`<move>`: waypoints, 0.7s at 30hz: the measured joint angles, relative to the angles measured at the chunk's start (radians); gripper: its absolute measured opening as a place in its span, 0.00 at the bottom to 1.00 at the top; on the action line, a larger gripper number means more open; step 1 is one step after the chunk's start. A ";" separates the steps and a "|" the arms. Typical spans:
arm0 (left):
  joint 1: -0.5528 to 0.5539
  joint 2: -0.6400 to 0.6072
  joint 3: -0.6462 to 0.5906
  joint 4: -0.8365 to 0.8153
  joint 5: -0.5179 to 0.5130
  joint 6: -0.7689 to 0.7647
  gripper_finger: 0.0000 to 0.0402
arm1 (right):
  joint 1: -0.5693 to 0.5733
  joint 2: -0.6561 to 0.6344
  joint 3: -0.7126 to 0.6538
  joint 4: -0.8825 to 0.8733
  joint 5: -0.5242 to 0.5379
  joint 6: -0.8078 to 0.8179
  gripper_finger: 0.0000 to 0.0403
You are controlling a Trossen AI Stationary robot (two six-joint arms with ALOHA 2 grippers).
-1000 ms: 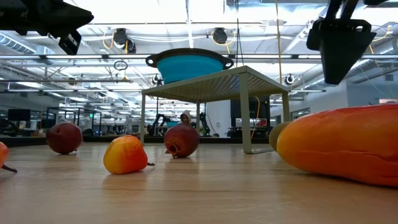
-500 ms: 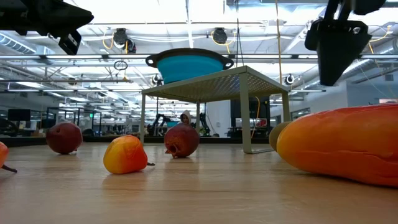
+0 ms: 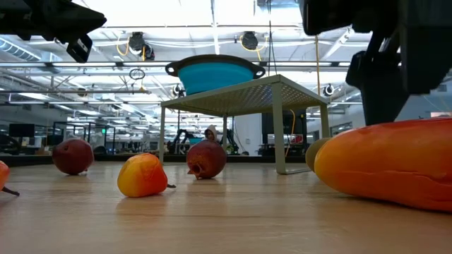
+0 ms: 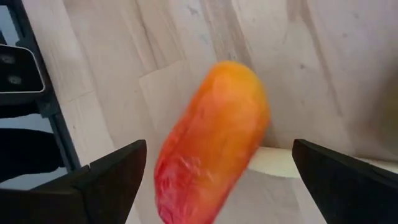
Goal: Pick & Place Fruit
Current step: Put the mango into the blue strainer bowl on the shelf
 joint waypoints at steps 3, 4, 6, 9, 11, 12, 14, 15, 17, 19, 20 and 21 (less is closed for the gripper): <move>0.000 0.000 0.000 -0.001 0.000 -0.004 0.06 | 0.000 0.014 0.000 -0.006 -0.004 -0.004 0.99; 0.000 0.000 0.000 -0.003 0.000 -0.005 0.06 | 0.003 0.018 0.000 -0.005 -0.004 -0.006 0.99; 0.000 0.000 0.000 -0.007 0.000 -0.006 0.06 | 0.003 0.028 0.000 0.010 -0.004 -0.007 0.99; 0.000 0.000 0.000 -0.016 0.000 -0.006 0.06 | 0.003 0.033 0.000 0.004 -0.005 -0.017 0.99; 0.000 0.000 0.000 -0.016 0.000 -0.014 0.06 | 0.003 0.031 0.000 0.011 -0.006 -0.023 0.99; 0.000 0.000 0.000 -0.016 0.000 -0.014 0.06 | 0.003 0.031 0.000 0.013 -0.007 -0.024 0.99; 0.000 0.000 0.000 -0.018 0.000 -0.014 0.06 | 0.003 0.031 0.000 0.008 -0.008 -0.032 0.99; 0.000 0.000 0.000 -0.020 0.000 -0.014 0.06 | 0.003 0.031 0.000 0.009 -0.009 -0.038 0.99; 0.000 0.000 0.000 -0.019 0.000 -0.014 0.06 | 0.003 0.031 0.000 0.011 -0.015 -0.049 0.99; 0.000 0.000 0.000 -0.020 0.000 -0.014 0.06 | 0.003 0.041 0.000 0.013 -0.027 -0.053 0.99; 0.000 0.000 0.000 -0.019 -0.001 -0.014 0.06 | 0.003 0.049 0.000 0.015 -0.029 -0.053 0.99; 0.000 0.000 0.000 -0.019 -0.001 -0.014 0.06 | 0.003 0.061 0.000 0.015 -0.029 -0.053 0.99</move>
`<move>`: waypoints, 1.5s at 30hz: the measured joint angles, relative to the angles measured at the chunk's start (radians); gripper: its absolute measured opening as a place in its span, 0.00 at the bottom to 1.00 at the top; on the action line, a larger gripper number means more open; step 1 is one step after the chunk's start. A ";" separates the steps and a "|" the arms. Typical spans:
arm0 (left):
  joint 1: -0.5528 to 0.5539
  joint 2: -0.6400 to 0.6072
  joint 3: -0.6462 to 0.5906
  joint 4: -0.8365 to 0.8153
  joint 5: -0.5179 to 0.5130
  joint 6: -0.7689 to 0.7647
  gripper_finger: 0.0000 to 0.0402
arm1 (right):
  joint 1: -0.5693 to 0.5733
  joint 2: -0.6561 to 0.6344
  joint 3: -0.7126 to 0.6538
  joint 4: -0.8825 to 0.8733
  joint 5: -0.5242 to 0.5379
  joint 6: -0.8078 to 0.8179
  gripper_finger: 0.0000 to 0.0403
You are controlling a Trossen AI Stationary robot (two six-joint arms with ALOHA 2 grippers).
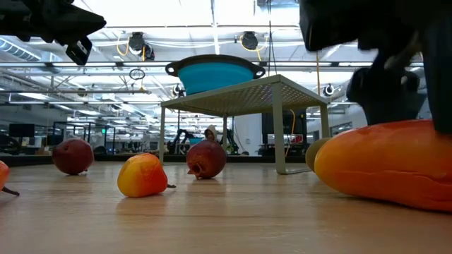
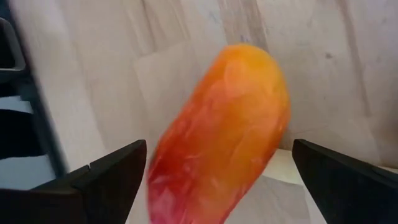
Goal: Pick & Place Fruit
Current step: Put the mango into the blue strainer bowl on the shelf
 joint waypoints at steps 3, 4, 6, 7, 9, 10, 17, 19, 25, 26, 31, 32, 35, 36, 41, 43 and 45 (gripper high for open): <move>0.000 0.000 0.000 0.000 -0.001 0.000 0.06 | 0.002 0.031 0.000 0.001 -0.027 0.000 0.99; 0.000 0.000 0.000 0.000 -0.001 0.000 0.06 | 0.002 0.039 0.000 0.001 -0.026 0.002 0.99; 0.000 0.000 0.000 0.000 -0.001 0.000 0.06 | 0.002 0.050 0.000 0.000 -0.025 0.001 0.99; 0.000 0.000 0.000 0.000 -0.001 0.000 0.06 | 0.003 0.051 0.000 0.000 -0.025 0.001 0.99; 0.000 0.000 0.000 0.000 -0.001 -0.001 0.06 | 0.003 0.052 0.000 0.000 -0.025 0.002 0.99; 0.000 0.000 0.000 0.000 -0.001 -0.001 0.06 | 0.003 0.052 0.000 0.003 -0.023 0.002 0.99; 0.000 0.000 0.000 0.000 -0.002 -0.003 0.06 | 0.003 0.052 0.000 0.004 -0.023 0.003 0.99; 0.000 0.000 0.000 0.000 -0.002 -0.003 0.06 | 0.003 0.052 0.000 0.006 -0.023 0.003 0.99; 0.000 0.000 0.000 0.000 -0.002 -0.003 0.06 | 0.002 0.052 0.000 0.008 -0.023 0.001 0.98; 0.000 0.000 0.000 0.000 -0.002 -0.003 0.06 | 0.002 0.052 0.000 0.008 -0.023 0.001 0.98; 0.000 0.000 0.000 0.000 -0.002 -0.003 0.06 | 0.002 0.052 0.000 0.008 -0.023 0.009 0.97; 0.000 0.000 0.000 0.000 -0.002 -0.002 0.06 | 0.002 0.052 0.000 0.008 -0.023 0.011 0.97; 0.000 0.000 0.000 0.000 -0.002 -0.002 0.06 | 0.002 0.052 0.000 0.008 -0.023 0.011 0.97; 0.000 0.000 0.000 0.000 -0.002 -0.002 0.06 | 0.002 0.052 0.000 0.008 -0.023 0.011 0.97; 0.000 0.000 0.000 0.000 -0.002 -0.002 0.06 | 0.002 0.052 0.000 0.024 -0.023 0.011 0.96; 0.000 0.000 0.000 0.001 -0.002 -0.002 0.06 | 0.002 0.052 0.000 0.036 -0.023 0.011 0.92; 0.000 0.000 0.000 0.001 -0.002 -0.002 0.06 | 0.002 0.052 0.000 0.046 -0.023 0.011 0.87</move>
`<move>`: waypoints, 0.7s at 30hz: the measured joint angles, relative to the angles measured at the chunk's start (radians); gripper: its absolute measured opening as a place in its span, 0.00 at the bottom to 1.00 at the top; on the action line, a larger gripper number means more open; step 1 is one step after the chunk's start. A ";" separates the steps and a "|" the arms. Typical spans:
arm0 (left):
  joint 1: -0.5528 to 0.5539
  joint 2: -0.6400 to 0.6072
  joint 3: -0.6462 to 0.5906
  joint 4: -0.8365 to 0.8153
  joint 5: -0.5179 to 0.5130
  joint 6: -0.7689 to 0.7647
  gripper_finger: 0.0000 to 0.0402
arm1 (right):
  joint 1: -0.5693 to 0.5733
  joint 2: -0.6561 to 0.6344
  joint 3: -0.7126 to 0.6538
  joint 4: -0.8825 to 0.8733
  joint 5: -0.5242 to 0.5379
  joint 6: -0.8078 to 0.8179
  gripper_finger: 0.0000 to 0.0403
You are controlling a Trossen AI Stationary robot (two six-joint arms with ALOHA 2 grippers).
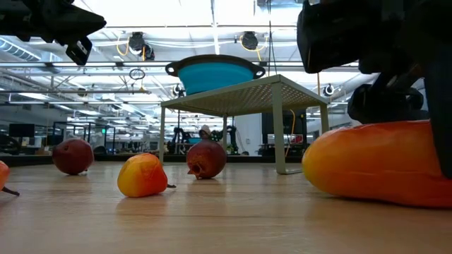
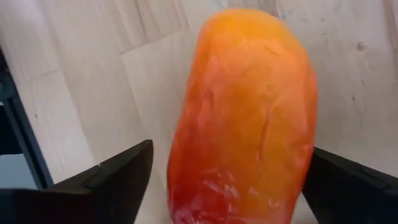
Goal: Pick & Place Fruit
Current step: Put the mango into the blue strainer bowl on the shelf
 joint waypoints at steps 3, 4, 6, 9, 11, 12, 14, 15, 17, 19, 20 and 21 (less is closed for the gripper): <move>0.000 0.000 0.000 0.000 0.000 -0.006 0.06 | 0.000 0.000 0.000 0.017 0.000 -0.004 0.78; 0.000 0.000 0.000 0.000 0.000 -0.006 0.06 | 0.000 0.000 0.000 0.017 0.000 -0.004 0.75; 0.000 0.000 0.000 0.000 -0.001 -0.007 0.06 | 0.000 -0.001 0.000 0.015 0.000 -0.005 0.70; 0.000 0.000 0.000 0.000 0.000 -0.013 0.06 | 0.000 -0.001 0.000 0.016 0.000 -0.004 0.63; 0.000 0.000 0.000 0.000 -0.001 -0.017 0.06 | 0.000 -0.001 0.000 0.016 0.000 -0.001 0.60; 0.000 0.000 0.000 0.000 -0.001 -0.017 0.06 | 0.000 -0.001 0.000 0.016 0.000 0.000 0.59; 0.000 0.000 0.000 0.000 0.000 -0.017 0.06 | 0.000 -0.001 0.000 0.016 0.000 0.000 0.58; 0.000 0.000 0.000 0.000 0.000 -0.017 0.06 | 0.000 -0.001 0.000 0.016 0.000 0.001 0.58; 0.000 0.000 0.000 0.000 0.000 -0.017 0.06 | 0.000 -0.001 0.000 0.017 -0.002 0.011 0.58; 0.000 0.000 0.000 0.000 0.000 -0.017 0.06 | 0.000 -0.008 0.000 0.017 -0.002 0.029 0.59; 0.000 0.000 0.000 0.000 0.000 -0.017 0.06 | -0.002 -0.013 0.000 0.021 -0.004 0.034 0.58; 0.000 0.000 0.000 0.001 0.000 -0.017 0.06 | -0.003 -0.020 0.000 0.029 -0.007 0.040 0.58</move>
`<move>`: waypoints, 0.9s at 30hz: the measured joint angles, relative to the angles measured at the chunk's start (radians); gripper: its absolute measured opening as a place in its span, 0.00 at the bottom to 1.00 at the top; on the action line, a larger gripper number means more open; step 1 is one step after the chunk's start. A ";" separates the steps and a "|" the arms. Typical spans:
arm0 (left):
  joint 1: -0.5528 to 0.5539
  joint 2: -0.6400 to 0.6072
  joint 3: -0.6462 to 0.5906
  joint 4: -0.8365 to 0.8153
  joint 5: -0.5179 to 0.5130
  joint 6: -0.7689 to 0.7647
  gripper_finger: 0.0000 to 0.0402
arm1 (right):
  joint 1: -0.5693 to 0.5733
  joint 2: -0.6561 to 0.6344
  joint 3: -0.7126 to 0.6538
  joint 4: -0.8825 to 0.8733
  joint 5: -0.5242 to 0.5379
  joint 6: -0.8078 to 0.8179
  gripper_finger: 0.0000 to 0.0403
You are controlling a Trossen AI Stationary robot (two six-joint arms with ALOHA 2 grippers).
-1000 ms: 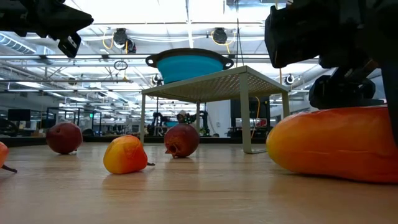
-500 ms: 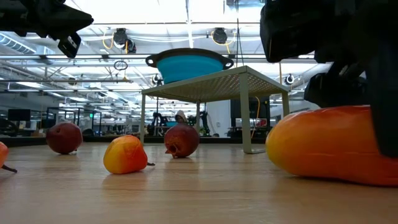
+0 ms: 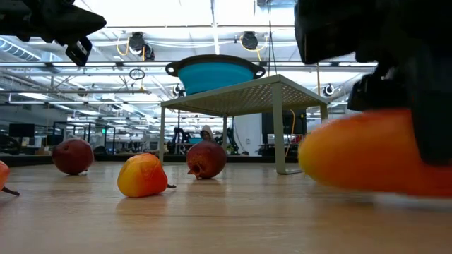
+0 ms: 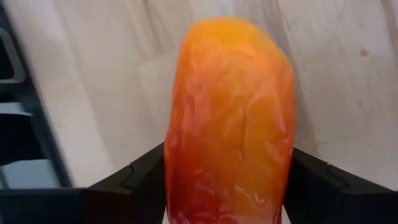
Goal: Pick & Place Fruit
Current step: Put the mango into the blue strainer bowl on the shelf
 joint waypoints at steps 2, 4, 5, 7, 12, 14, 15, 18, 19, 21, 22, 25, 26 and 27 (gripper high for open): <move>0.000 0.000 0.000 0.000 0.000 0.000 0.06 | -0.001 -0.021 0.000 0.013 -0.001 0.011 0.58; 0.000 0.000 0.000 0.000 0.000 -0.002 0.06 | -0.002 -0.046 0.000 0.027 0.004 0.013 0.57; 0.000 0.000 0.000 0.000 0.000 -0.003 0.06 | -0.002 -0.057 0.000 0.041 0.008 0.013 0.57; 0.000 0.000 0.000 0.001 0.000 -0.003 0.06 | -0.006 -0.084 0.000 0.062 0.011 0.012 0.57; 0.000 0.000 0.000 0.001 0.000 -0.004 0.06 | -0.019 -0.156 0.000 0.147 0.058 -0.010 0.58; 0.000 0.000 0.000 0.001 0.001 -0.015 0.06 | -0.021 -0.186 0.000 0.200 0.107 -0.041 0.58; 0.000 0.000 0.000 0.001 0.000 -0.019 0.06 | -0.022 -0.202 0.000 0.226 0.134 -0.064 0.58; 0.000 0.000 0.000 0.000 0.001 -0.020 0.06 | -0.027 -0.243 0.000 0.300 0.205 -0.141 0.58; 0.000 0.000 0.000 0.000 0.000 -0.021 0.06 | -0.028 -0.257 0.000 0.314 0.226 -0.172 0.58; 0.000 0.000 0.000 0.000 0.000 -0.021 0.06 | -0.028 -0.285 0.000 0.345 0.272 -0.234 0.59; 0.000 0.000 0.000 0.000 0.001 -0.021 0.06 | -0.032 -0.297 0.000 0.368 0.291 -0.266 0.59; 0.000 0.000 0.000 0.001 0.000 -0.021 0.06 | -0.033 -0.335 0.000 0.391 0.341 -0.374 0.58; 0.000 0.000 0.000 0.000 0.000 -0.022 0.06 | -0.035 -0.347 0.000 0.395 0.361 -0.405 0.57; 0.000 0.000 0.000 0.001 0.000 -0.025 0.06 | -0.040 -0.357 0.000 0.398 0.379 -0.430 0.57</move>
